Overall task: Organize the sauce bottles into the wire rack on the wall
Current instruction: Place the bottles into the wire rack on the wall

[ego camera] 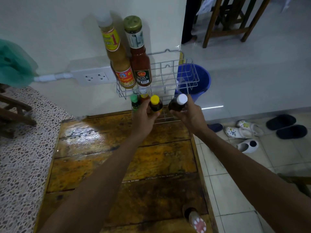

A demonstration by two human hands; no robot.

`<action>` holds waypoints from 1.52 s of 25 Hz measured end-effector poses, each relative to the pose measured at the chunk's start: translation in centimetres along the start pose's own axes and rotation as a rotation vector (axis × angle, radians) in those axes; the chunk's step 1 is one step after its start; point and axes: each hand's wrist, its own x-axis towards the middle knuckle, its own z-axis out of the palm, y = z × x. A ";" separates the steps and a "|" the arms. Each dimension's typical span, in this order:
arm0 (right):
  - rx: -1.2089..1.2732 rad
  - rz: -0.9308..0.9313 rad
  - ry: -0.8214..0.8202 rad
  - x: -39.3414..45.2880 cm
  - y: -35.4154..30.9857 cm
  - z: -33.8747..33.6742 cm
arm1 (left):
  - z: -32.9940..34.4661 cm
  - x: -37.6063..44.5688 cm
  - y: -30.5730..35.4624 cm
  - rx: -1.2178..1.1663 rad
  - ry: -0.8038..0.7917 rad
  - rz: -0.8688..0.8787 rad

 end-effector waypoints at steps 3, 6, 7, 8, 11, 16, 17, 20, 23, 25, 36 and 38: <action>0.046 -0.014 0.025 1.9 0.7 0.9 | 1.0 1.5 -0.8 0.022 0.003 -0.014; 0.025 -0.034 0.038 3.5 1.7 2.2 | 2.0 2.8 -0.9 0.059 0.025 -0.010; 0.020 -0.026 0.039 3.8 2.1 2.8 | 2.3 3.0 -1.0 0.072 0.039 0.001; 0.018 -0.011 0.041 4.0 2.5 3.4 | 2.6 3.2 -1.2 0.079 0.051 0.003; 0.009 0.057 0.049 5.2 3.0 4.7 | 3.4 3.3 -1.8 0.111 0.098 -0.016; -0.093 0.086 0.069 6.6 3.8 5.1 | 4.6 3.3 -2.0 0.106 0.188 -0.007; -0.127 0.093 0.075 6.6 3.9 5.0 | 4.8 3.2 -2.1 0.120 0.206 -0.001; -0.165 0.087 0.030 7.3 4.5 4.8 | 5.4 3.5 -2.7 0.160 0.220 -0.008; -0.151 0.048 -0.095 7.9 4.9 4.5 | 5.7 3.8 -2.8 0.160 0.224 -0.037; -0.157 0.018 -0.126 8.2 5.3 4.3 | 5.7 3.8 -2.7 0.239 0.241 -0.036; -0.185 0.029 -0.057 9.2 6.6 4.4 | 6.4 4.8 -3.9 0.098 0.370 -0.003; -0.195 0.015 -0.044 9.2 6.4 4.6 | 6.3 5.0 -4.3 0.081 0.378 0.003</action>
